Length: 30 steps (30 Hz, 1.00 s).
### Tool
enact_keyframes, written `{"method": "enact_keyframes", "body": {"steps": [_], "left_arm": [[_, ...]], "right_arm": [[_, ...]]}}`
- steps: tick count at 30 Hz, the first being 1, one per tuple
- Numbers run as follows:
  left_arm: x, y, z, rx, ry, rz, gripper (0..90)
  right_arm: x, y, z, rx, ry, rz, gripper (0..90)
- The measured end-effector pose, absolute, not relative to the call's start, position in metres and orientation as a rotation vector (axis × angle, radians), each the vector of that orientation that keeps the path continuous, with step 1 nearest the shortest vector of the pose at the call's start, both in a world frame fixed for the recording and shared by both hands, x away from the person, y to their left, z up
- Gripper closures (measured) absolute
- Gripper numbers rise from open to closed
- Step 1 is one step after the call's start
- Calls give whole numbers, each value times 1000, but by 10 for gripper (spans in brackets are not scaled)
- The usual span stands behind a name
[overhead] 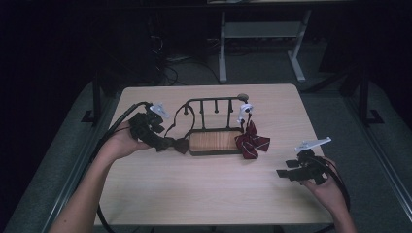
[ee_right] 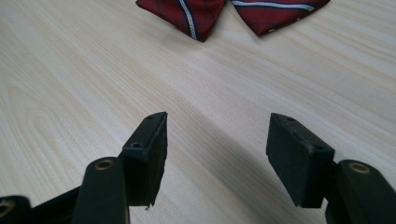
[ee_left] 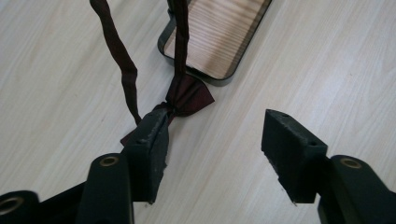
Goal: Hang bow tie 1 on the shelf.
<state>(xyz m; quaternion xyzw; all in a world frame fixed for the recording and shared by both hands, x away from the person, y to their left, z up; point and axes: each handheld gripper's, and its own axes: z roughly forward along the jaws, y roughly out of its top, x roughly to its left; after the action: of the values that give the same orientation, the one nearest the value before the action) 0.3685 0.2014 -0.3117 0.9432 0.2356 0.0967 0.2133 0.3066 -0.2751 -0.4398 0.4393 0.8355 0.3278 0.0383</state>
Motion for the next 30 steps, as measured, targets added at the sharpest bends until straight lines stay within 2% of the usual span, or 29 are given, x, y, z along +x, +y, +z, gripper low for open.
{"method": "enact_keyframes", "body": {"steps": [19, 30], "left_arm": [[353, 210, -332, 2583, 672, 249, 302], [344, 217, -347, 2572, 679, 252, 289]], "right_arm": [[306, -275, -439, 1349, 2564, 1000, 384], [306, -275, -440, 1349, 2560, 1001, 384]]}}
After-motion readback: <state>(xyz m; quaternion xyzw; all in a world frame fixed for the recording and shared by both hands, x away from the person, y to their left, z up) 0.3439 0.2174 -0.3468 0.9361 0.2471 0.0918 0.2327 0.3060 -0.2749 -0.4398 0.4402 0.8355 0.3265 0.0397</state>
